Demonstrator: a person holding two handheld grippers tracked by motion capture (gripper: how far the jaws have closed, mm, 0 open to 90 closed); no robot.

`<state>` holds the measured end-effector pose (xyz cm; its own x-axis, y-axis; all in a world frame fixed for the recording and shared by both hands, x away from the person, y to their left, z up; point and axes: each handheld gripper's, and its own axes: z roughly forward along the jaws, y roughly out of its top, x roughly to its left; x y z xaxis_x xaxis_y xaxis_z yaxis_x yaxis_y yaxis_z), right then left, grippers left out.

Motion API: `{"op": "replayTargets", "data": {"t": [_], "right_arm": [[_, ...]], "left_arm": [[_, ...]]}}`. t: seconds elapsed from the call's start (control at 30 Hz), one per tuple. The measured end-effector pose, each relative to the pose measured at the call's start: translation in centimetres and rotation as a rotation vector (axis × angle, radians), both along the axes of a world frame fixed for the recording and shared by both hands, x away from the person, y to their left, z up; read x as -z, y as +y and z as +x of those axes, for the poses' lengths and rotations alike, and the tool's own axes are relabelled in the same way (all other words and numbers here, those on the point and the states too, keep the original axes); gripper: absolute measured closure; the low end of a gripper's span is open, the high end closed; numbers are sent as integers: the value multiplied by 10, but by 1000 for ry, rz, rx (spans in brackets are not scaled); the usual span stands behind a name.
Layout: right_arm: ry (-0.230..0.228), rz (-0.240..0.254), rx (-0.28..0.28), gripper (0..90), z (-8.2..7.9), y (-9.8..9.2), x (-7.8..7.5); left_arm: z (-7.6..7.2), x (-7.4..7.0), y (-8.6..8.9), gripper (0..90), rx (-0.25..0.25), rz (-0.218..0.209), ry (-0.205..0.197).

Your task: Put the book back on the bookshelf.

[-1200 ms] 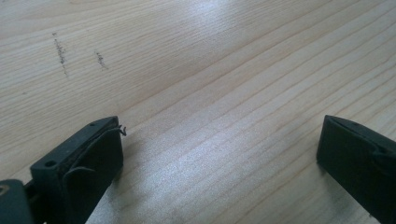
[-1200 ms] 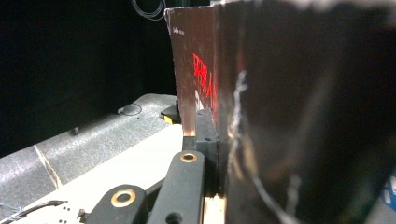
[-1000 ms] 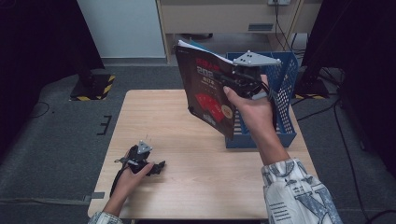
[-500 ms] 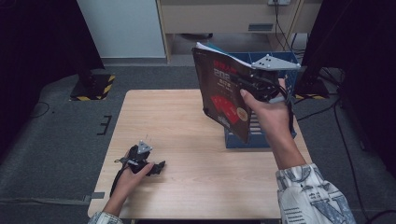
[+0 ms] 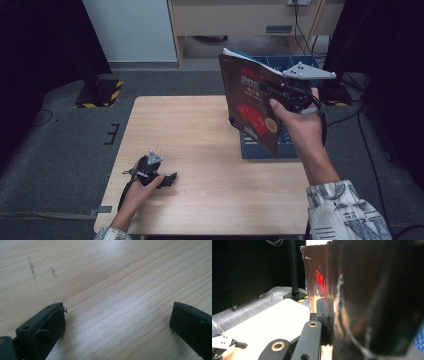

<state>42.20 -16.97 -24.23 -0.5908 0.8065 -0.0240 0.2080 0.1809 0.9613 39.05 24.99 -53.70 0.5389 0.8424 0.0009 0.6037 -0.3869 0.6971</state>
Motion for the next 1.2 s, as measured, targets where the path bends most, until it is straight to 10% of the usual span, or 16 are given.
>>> {"op": "replayTargets", "data": {"t": [1.2], "right_arm": [[2, 34, 130, 871, -8, -68, 0]], "left_arm": [[0, 0, 0, 0, -1, -2, -2]]}}
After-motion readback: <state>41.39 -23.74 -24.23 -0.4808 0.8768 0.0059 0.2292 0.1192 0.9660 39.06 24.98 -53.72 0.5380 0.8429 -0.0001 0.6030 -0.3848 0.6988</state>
